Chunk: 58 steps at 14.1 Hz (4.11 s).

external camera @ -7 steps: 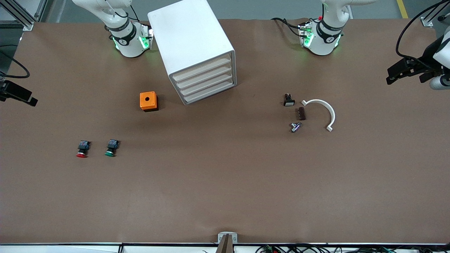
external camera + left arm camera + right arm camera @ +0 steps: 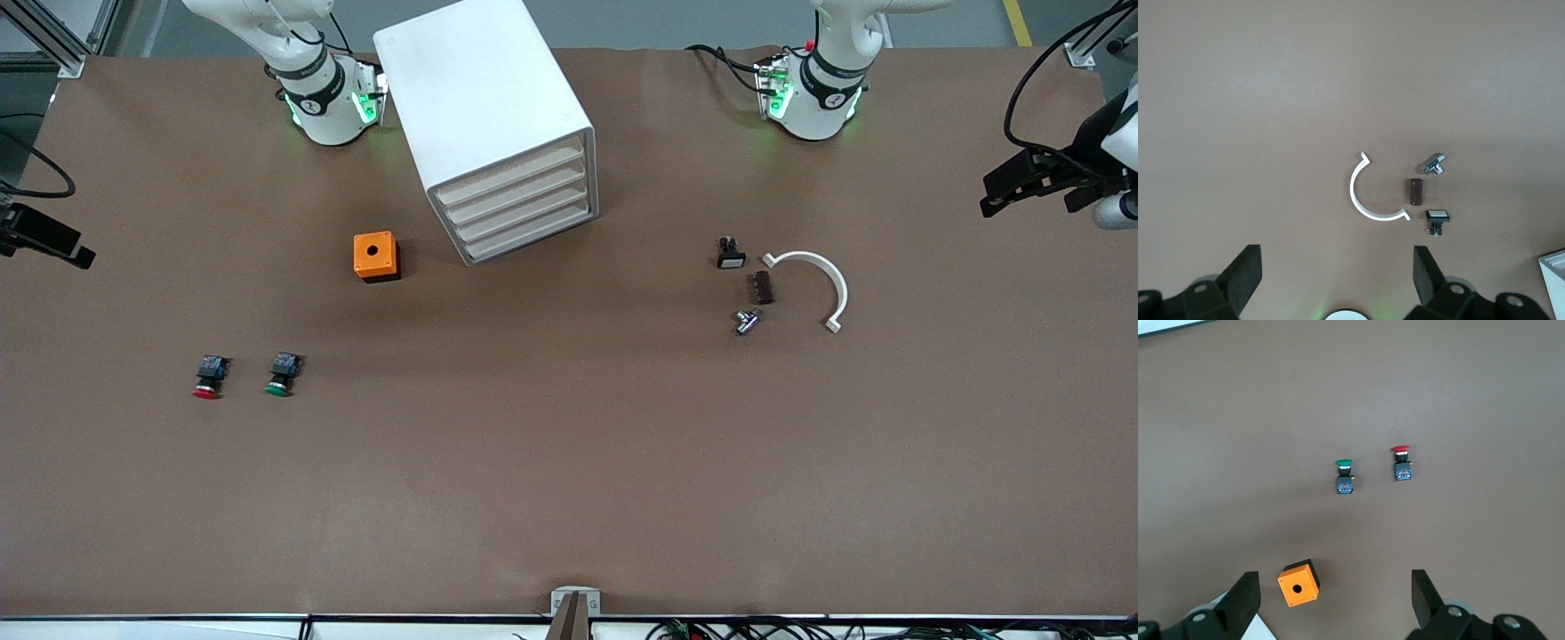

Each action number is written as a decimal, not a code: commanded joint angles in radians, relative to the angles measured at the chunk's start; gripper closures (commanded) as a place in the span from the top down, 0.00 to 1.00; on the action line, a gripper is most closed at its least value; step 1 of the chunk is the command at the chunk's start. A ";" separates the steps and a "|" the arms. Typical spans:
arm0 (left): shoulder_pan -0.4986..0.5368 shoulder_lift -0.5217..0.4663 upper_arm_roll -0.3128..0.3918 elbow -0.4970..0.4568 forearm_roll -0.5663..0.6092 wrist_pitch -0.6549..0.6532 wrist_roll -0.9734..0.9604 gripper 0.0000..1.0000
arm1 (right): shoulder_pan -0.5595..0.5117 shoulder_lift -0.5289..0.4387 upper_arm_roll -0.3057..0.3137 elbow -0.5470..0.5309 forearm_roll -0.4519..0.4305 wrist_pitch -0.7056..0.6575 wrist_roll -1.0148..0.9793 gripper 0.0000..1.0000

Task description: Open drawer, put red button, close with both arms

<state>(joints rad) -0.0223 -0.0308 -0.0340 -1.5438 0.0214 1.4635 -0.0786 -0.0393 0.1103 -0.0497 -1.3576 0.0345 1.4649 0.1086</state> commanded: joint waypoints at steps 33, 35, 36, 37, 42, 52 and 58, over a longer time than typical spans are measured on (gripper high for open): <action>-0.260 0.598 -0.208 -0.349 -1.207 0.190 0.761 1.00 | -0.172 0.410 0.004 -0.548 -0.054 0.936 -0.170 1.00; -0.309 0.630 -0.208 -0.351 -1.270 0.210 0.802 1.00 | -0.189 0.436 0.004 -0.548 -0.054 0.943 -0.170 1.00; -0.332 0.647 -0.210 -0.352 -1.305 0.233 0.821 1.00 | -0.189 0.439 0.004 -0.548 -0.054 0.945 -0.170 1.00; -0.362 0.661 -0.210 -0.361 -1.346 0.251 0.850 1.00 | -0.189 0.448 0.004 -0.548 -0.054 0.947 -0.168 1.00; -0.475 0.700 -0.208 -0.360 -1.509 0.345 0.928 1.00 | -0.188 0.471 0.004 -0.548 -0.053 0.947 -0.167 1.00; -0.531 0.709 -0.208 -0.341 -1.575 0.402 0.953 0.00 | -0.180 0.485 0.005 -0.543 -0.053 0.945 -0.168 0.46; -0.524 0.755 -0.207 -0.285 -1.569 0.400 0.948 0.00 | -0.179 0.483 0.005 -0.543 -0.053 0.937 -0.168 0.29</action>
<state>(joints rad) -0.5416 0.6932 -0.2424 -1.8789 -1.5306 1.8594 0.8771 -0.2113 0.5877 -0.0531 -1.9088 -0.0020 2.4080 -0.0549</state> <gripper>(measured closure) 0.859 0.590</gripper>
